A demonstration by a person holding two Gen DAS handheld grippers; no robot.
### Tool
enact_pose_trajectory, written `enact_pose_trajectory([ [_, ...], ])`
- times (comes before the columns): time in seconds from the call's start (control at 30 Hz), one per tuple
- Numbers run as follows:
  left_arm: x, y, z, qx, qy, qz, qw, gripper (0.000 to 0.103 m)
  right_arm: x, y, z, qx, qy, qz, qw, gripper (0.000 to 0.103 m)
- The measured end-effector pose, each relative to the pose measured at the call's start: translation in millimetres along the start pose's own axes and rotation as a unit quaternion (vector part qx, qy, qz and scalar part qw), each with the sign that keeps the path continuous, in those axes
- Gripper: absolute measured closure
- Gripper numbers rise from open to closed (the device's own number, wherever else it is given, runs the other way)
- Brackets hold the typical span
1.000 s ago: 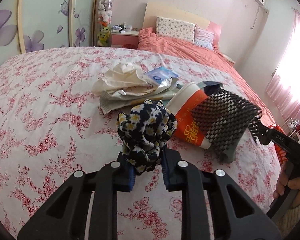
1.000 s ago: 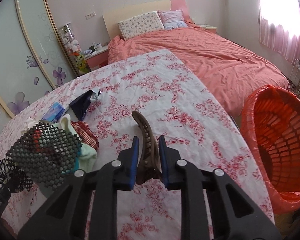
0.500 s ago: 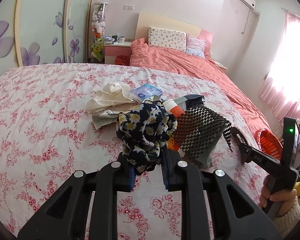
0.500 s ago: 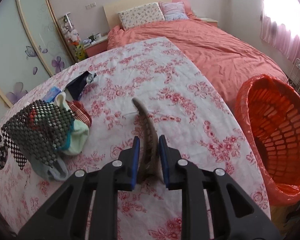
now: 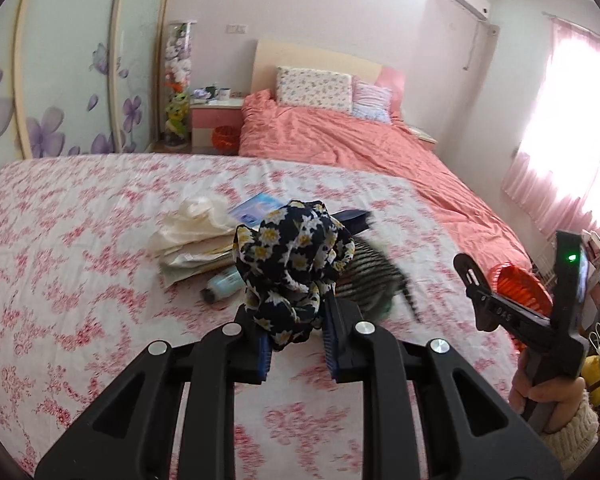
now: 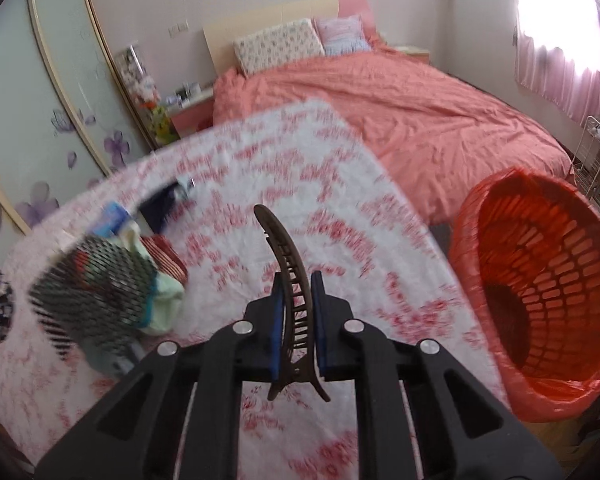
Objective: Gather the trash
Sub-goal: 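Carry scrunchie and hair clip to the orange basket and open both tools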
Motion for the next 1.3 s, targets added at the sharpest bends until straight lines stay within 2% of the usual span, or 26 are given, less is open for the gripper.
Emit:
enact_pose_trajectory([
  [0.3, 10.1, 71.4, -0.8, -0.061, 0.005, 0.045, 0.9971, 0.082, 19.3, 33.4, -74.9, -0.002, 0.063, 0.016, 0.998, 0.089],
  [0.67, 4.3, 180.6, 19.7, -0.155, -0.014, 0.104, 0.9824, 0.082, 22.0, 103.3, -139.9, -0.05, 0.129, 0.049, 0.989, 0.089],
  [0.97, -9.1, 254.2, 42.1, -0.217, -0.037, 0.141, 0.9652, 0.082, 18.6, 166.0, -150.4, -0.076, 0.143, 0.094, 0.982, 0.089],
  [1.3, -26.7, 315.0, 66.8, -0.252, -0.061, 0.182, 0.9486, 0.082, 17.5, 221.1, -133.4, -0.086, 0.14, 0.139, 0.977, 0.089],
])
Point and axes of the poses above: each gripper's, at about its wrist camera, not at the fingertips, and z roughly the way its jaws point, y to its right, x to its top, the point moved 7 cm from there along z, roughly the way its jaws point, and after that the axes turned 3 degrees about -x, right-handed, at the moved point
